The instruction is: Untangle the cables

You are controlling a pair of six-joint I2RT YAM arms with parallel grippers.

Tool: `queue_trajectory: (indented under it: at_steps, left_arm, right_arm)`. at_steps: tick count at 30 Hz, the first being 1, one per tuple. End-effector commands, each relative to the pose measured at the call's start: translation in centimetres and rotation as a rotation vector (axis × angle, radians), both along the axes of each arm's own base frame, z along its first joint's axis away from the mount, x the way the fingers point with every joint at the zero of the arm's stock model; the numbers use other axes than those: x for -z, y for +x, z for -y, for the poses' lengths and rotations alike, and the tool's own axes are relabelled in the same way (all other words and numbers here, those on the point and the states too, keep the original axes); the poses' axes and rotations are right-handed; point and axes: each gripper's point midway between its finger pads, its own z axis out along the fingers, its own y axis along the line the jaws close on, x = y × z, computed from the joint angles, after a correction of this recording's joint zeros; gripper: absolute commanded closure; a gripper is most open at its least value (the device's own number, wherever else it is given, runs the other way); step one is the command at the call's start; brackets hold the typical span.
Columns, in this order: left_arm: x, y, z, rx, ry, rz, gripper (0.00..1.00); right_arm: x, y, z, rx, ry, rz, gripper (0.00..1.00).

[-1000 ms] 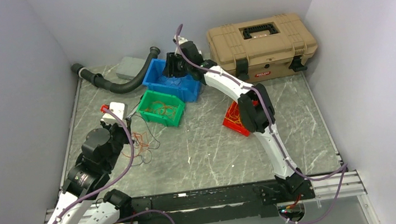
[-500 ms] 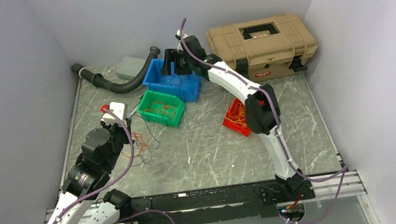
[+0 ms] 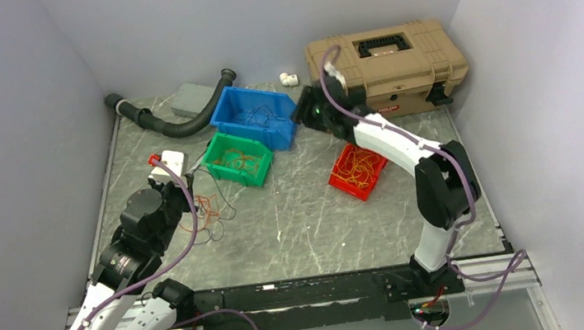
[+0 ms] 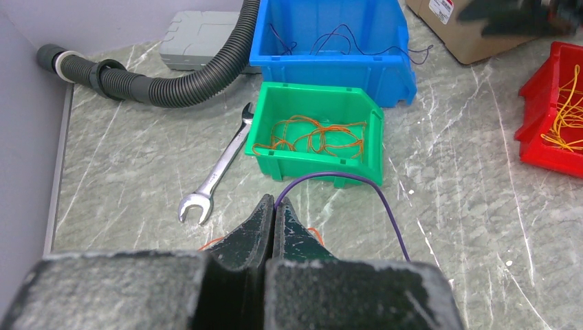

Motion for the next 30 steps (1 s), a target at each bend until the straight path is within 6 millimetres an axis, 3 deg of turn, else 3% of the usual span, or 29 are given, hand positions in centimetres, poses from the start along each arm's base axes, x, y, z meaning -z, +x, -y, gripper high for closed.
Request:
queue_trajectory:
  at_steps: [1, 5, 11, 23, 30]
  left_arm:
    - [-0.7, 0.1, -0.1, -0.007, -0.022, 0.019, 1.0]
    - [-0.7, 0.0, -0.1, -0.008, -0.023, 0.019, 1.0]
    - [-0.8, -0.1, -0.3, -0.013, -0.026, 0.023, 1.0]
    - [-0.8, -0.2, -0.4, -0.015, -0.027, 0.027, 1.0]
    - [-0.8, -0.2, -0.4, -0.014, -0.026, 0.026, 1.0]
  right_arm:
    - [-0.2, 0.2, 1.5, 0.226, 0.275, 0.055, 0.44]
    - [3.5, 0.2, 1.5, 0.334, 0.386, -0.033, 0.45]
    - [6.0, 1.4, 1.8, 0.479, 0.607, -0.008, 0.45]
    - [9.7, 4.2, 1.3, 0.636, 0.632, 0.004, 0.44]
    - [12.6, 4.1, 1.0, 0.683, 0.607, -0.031, 0.45]
